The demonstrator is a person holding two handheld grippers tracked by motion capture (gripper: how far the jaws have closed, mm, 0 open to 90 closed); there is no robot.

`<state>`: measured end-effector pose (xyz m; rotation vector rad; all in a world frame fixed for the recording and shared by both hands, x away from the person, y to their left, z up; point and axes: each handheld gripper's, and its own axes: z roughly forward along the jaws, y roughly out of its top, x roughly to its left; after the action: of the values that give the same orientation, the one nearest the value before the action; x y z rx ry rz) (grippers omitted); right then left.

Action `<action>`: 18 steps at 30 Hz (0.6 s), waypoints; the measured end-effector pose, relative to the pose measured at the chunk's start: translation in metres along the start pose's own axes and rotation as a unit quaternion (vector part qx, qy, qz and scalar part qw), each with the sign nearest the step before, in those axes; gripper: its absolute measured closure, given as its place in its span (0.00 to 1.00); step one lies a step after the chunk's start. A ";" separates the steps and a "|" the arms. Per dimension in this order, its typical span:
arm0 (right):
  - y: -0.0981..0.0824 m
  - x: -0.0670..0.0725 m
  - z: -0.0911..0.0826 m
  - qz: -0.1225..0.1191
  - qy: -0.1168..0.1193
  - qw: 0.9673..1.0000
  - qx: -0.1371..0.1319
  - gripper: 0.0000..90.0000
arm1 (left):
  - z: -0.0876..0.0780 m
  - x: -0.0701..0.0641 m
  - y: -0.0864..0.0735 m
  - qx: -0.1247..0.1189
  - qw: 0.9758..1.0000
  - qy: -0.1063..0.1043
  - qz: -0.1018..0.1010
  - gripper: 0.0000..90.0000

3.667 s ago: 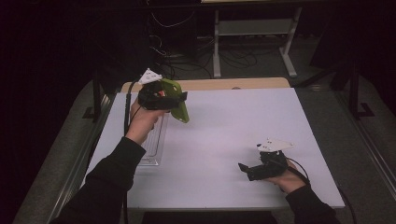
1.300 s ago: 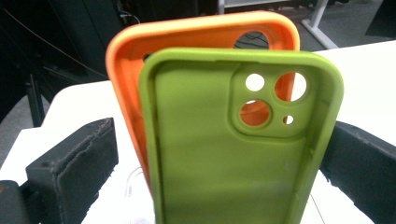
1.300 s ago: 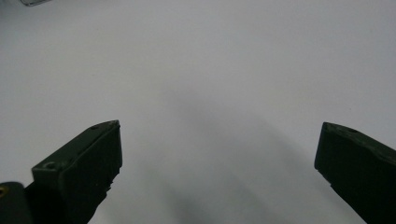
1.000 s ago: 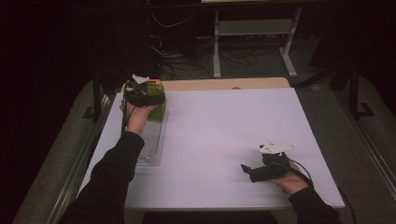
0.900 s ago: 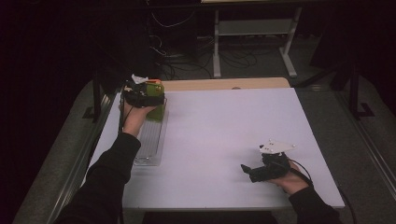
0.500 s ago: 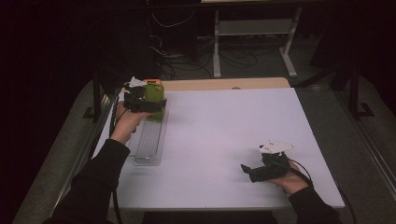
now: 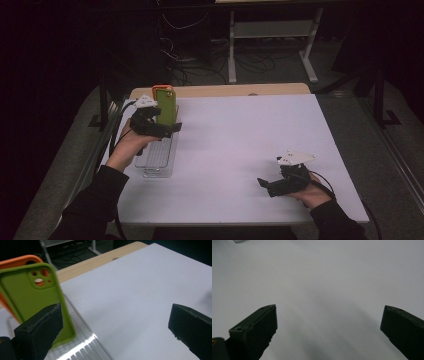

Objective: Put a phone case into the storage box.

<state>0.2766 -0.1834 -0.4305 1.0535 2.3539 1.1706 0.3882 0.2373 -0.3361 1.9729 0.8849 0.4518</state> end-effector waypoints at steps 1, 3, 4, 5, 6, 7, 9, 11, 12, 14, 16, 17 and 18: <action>0.000 0.000 -0.001 0.000 0.002 1.000 -0.001 0.00 | -0.002 -0.003 -0.002 0.002 1.000 -0.001 0.005 0.00; 0.001 -0.001 -0.002 -0.004 0.004 1.000 -0.009 0.00 | -0.007 -0.009 -0.005 0.000 1.000 -0.011 0.005 0.00; 0.002 -0.001 -0.003 -0.002 0.006 1.000 -0.010 0.00 | -0.009 -0.010 -0.007 -0.001 1.000 -0.014 0.011 0.00; 0.002 -0.001 -0.004 -0.001 0.006 1.000 -0.011 0.00 | -0.011 -0.012 -0.009 0.000 1.000 -0.015 0.015 0.00; 0.002 -0.002 -0.005 -0.003 0.007 1.000 -0.013 0.00 | -0.012 -0.014 -0.011 -0.001 1.000 -0.017 0.015 0.00; 0.002 -0.002 -0.005 -0.002 0.008 1.000 -0.013 0.00 | -0.014 -0.015 -0.014 -0.002 1.000 -0.019 0.017 0.00; 0.002 -0.003 -0.006 -0.003 0.010 1.000 -0.017 0.00 | -0.016 -0.016 -0.019 -0.005 1.000 -0.026 0.016 0.00; 0.002 -0.003 -0.007 -0.002 0.015 1.000 -0.018 0.00 | -0.018 -0.018 -0.025 -0.004 0.999 -0.033 0.019 0.00; 0.002 -0.004 -0.007 -0.003 0.015 1.000 -0.020 0.00 | -0.019 -0.019 -0.028 -0.006 0.999 -0.038 0.020 0.00; 0.002 -0.005 -0.007 -0.004 0.016 1.000 -0.022 0.00 | -0.021 -0.020 -0.032 -0.005 0.999 -0.047 0.022 0.00; 0.002 -0.005 -0.007 -0.005 0.015 1.000 -0.022 0.00 | -0.022 -0.022 -0.036 -0.005 0.998 -0.060 0.027 0.00; 0.002 -0.005 -0.007 -0.005 0.016 1.000 -0.021 0.00 | -0.023 -0.023 -0.038 -0.008 0.997 -0.065 0.030 0.00; 0.002 -0.005 -0.007 -0.005 0.017 1.000 -0.021 0.00 | -0.024 -0.024 -0.040 -0.010 0.997 -0.069 0.032 0.00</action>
<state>0.2770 -0.1903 -0.4249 1.0140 2.3471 1.2370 0.3407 0.2472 -0.3569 1.9914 0.7304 0.3547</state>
